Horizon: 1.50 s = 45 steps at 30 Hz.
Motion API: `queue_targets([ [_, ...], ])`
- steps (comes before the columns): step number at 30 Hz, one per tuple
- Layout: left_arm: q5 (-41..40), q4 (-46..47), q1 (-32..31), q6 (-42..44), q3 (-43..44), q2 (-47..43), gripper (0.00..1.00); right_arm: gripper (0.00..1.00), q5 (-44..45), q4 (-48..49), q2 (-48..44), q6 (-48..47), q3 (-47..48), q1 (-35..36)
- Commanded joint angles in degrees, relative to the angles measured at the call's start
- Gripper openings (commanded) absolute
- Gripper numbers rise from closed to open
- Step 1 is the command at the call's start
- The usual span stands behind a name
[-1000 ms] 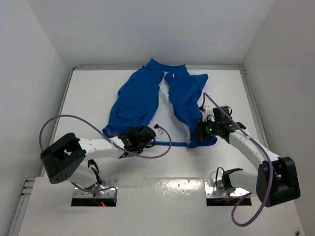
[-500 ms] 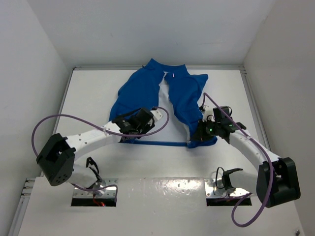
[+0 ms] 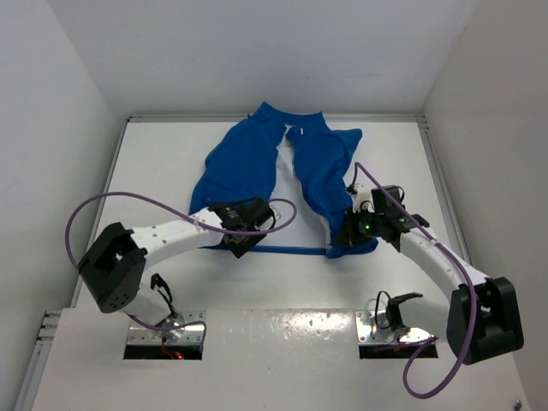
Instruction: Zip up the jacket
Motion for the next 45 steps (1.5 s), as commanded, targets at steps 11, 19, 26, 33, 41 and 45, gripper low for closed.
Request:
queue_targets([
  [11, -1.03, -2.28, -2.31, -4.10, 5.47, 1.95, 0.50, 0.00, -0.56, -0.01, -1.92, -0.50, -0.50, 0.16],
  [19, 34.74, 0.98, 1.02, 9.65, 12.07, -16.80, 1.00, 0.00, -0.65, -0.62, -1.40, -1.29, 0.11, 0.16],
  [26, 53.30, 16.53, 5.60, 13.23, -4.88, -38.74, 1.00, 0.00, -0.12, -2.02, -1.40, -2.61, 0.29, -0.01],
  [33, 55.87, 16.01, 3.76, 9.55, -3.56, -39.46, 1.00, 0.00, -0.12, -3.96, -0.87, -4.63, 0.29, -0.01],
  [41, 56.48, 15.40, 3.76, 5.59, -0.84, -41.40, 1.00, 0.00, 0.41, -5.37, -2.80, -5.95, 0.12, 0.25],
  [45, 54.56, 15.39, 3.76, 3.58, -0.83, -40.00, 1.00, 0.00, 1.20, -4.14, -3.16, -6.21, -0.76, 0.25],
])
